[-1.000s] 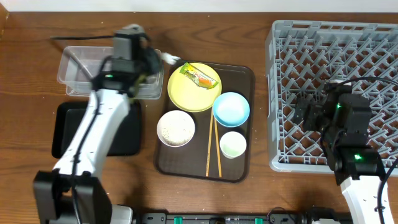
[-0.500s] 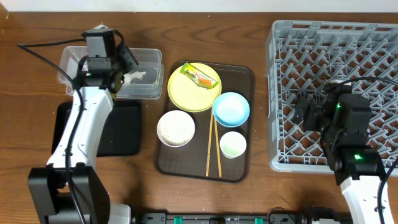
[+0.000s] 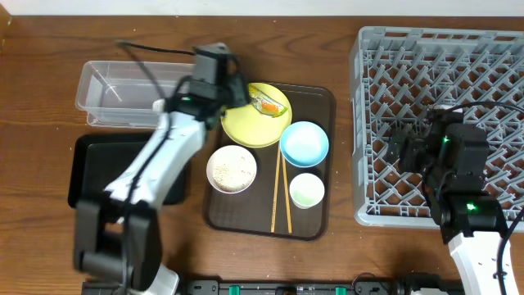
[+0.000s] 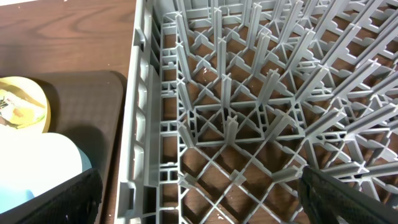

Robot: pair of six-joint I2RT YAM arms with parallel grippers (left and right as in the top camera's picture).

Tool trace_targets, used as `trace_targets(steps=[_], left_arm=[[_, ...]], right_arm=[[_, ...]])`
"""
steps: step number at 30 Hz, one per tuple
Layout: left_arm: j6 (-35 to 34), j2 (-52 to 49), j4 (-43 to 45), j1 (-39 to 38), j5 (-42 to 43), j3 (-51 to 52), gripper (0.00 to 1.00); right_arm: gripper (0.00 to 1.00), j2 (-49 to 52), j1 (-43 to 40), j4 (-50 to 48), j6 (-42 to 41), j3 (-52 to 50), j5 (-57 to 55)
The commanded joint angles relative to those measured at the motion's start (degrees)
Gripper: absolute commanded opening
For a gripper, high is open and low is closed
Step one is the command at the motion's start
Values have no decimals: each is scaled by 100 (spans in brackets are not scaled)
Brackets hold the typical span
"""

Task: Sort waste into correct bins and load items into the dishwasher rack
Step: 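Return left gripper to yellow plate and grasp the snack wrapper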

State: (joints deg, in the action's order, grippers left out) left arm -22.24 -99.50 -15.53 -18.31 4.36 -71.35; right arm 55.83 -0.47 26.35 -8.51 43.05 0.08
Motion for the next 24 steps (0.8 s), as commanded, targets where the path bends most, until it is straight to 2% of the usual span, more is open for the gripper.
trace_targets(steps=[1, 10, 20, 24], left_arm=[[-205, -409, 160, -238, 13, -46, 66], [-1161, -1150, 450, -444, 42, -46, 68], [-1235, -1792, 844, -444, 37, -46, 68], [-1237, -1838, 1027, -444, 35, -46, 63]], right_arm=[[99, 4, 50, 7, 22, 114, 22], [99, 4, 50, 24, 22, 114, 20], [99, 4, 50, 39, 20, 114, 24], [98, 4, 50, 92, 20, 114, 22]])
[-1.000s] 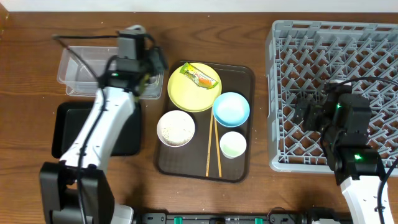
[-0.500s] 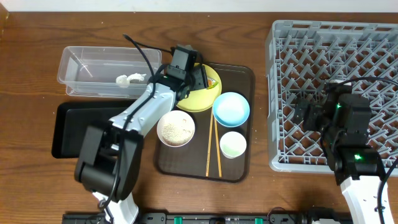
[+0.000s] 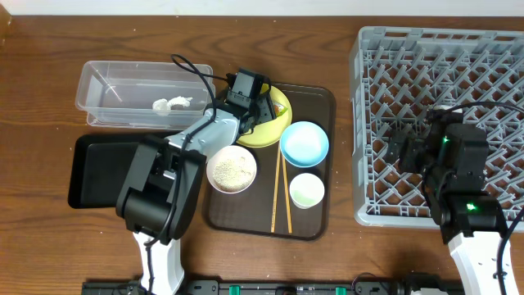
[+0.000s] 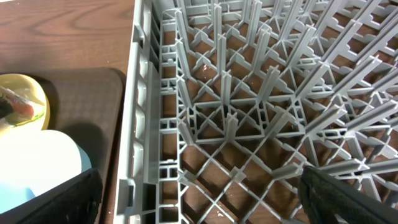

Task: Sort waste into correct bins and load items into the dishwasher rack
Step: 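Return left gripper to yellow plate and grasp the snack wrapper, then carry wrapper with left gripper into clear bin and release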

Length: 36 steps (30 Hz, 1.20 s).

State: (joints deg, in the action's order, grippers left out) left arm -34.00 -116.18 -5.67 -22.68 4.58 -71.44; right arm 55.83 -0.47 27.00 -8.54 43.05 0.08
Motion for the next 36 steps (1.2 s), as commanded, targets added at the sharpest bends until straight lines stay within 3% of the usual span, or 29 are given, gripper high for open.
trace_targets(steps=[1, 7, 11, 19, 30, 36], left_arm=[[-59, -170, 98, -9, 15, -37, 63], [-61, -197, 240, -7, -46, -37, 46], [-61, -304, 236, -9, -52, -37, 41], [52, -291, 216, 0, -52, -37, 6], [507, 638, -573, 348, -61, -37, 6], [1388, 1786, -1036, 743, -52, -37, 6]], right_arm=[[98, 4, 50, 42, 22, 114, 22], [98, 4, 50, 70, 24, 114, 22], [97, 4, 50, 70, 24, 114, 22], [95, 4, 50, 74, 24, 114, 22], [96, 4, 50, 74, 26, 114, 17], [96, 4, 50, 72, 26, 114, 17]])
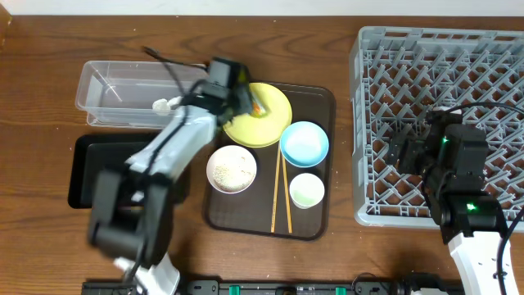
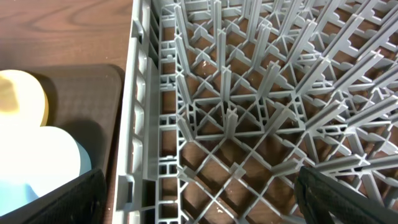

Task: Sort waste into correct bins and load items into the dishwasher rack
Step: 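Carry wrapper with left gripper into clear bin and release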

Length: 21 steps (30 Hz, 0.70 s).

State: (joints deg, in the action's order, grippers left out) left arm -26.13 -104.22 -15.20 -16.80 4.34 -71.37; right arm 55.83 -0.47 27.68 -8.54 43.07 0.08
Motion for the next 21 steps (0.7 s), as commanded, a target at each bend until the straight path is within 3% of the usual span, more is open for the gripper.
trace_targets(steps=[1, 7, 14, 17, 21], left_arm=[[706, 761, -125, 219, -33, -44, 6], [855, 1425, -479, 824, -463, -44, 6], [852, 1270, -660, 1661, -544, -37, 8], [852, 1185, -691, 1810, -518, -37, 29], [855, 1185, -706, 1803, -520, -37, 42]], right_arm=[[95, 4, 50, 4, 26, 111, 17], [95, 4, 50, 2, 26, 111, 17], [95, 4, 50, 2, 26, 111, 20], [95, 4, 50, 7, 24, 111, 22], [96, 4, 50, 9, 24, 111, 20]])
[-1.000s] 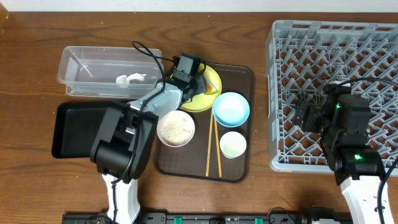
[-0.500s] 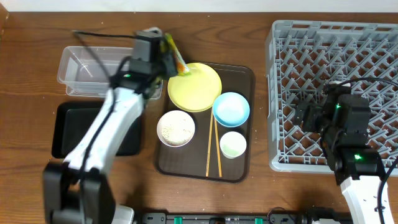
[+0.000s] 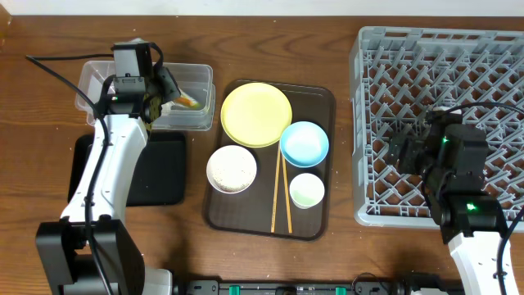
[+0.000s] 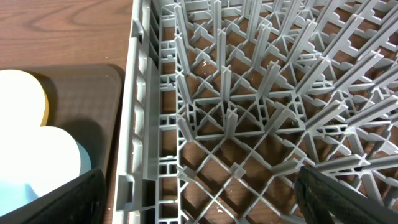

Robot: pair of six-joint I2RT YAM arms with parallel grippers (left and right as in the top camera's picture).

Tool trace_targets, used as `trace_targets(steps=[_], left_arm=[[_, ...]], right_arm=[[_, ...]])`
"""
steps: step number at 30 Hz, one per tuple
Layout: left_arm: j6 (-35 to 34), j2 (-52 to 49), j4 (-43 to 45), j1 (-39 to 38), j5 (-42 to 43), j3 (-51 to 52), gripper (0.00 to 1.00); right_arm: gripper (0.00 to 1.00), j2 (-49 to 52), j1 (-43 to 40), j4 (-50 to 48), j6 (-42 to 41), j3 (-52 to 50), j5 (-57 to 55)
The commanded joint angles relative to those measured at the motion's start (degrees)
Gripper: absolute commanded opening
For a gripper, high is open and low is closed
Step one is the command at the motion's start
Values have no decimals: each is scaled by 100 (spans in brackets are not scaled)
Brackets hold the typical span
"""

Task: Sort waste into correct bins and load items into the dishwasher rack
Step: 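Carry wrapper with left gripper into clear bin and release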

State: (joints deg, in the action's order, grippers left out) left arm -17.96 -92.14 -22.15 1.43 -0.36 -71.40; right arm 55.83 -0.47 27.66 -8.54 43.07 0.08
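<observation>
My left gripper [image 3: 173, 92] hangs over the clear plastic bin [image 3: 98, 82] at the back left. It is shut on an orange and white food wrapper [image 3: 187, 100] that sticks out to its right. The yellow plate [image 3: 256, 114] lies bare on the brown tray [image 3: 323, 102], along with a blue bowl [image 3: 304, 143], a white bowl of rice [image 3: 232, 168], a pale green cup [image 3: 307, 190] and chopsticks [image 3: 280, 192]. My right gripper [image 4: 199, 190] stands open and empty over the grey dishwasher rack [image 4: 224, 106], near its left wall.
A black tray [image 3: 160, 168] lies in front of the clear bin, partly under my left arm. The dishwasher rack [image 3: 442, 57] fills the right of the table, and its upright pegs stand close under my right gripper.
My left gripper has moved from the yellow plate's left edge to over the clear bin, taking the wrapper along. The plate is now bare. My right arm has not moved.
The wrapper first lay on the yellow plate with my left gripper beside it, then the gripper was down on it. Later the gripper was at the plate's left edge with the wrapper, and now holds it over the clear bin. My right gripper stayed open over the rack.
</observation>
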Motion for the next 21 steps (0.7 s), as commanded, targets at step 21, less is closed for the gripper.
trace_targets(steps=[21], left_arm=[[334, 9, -2306, -2037, 752, -31, 52]], right_arm=[[99, 7, 50, 151, 24, 111, 22]])
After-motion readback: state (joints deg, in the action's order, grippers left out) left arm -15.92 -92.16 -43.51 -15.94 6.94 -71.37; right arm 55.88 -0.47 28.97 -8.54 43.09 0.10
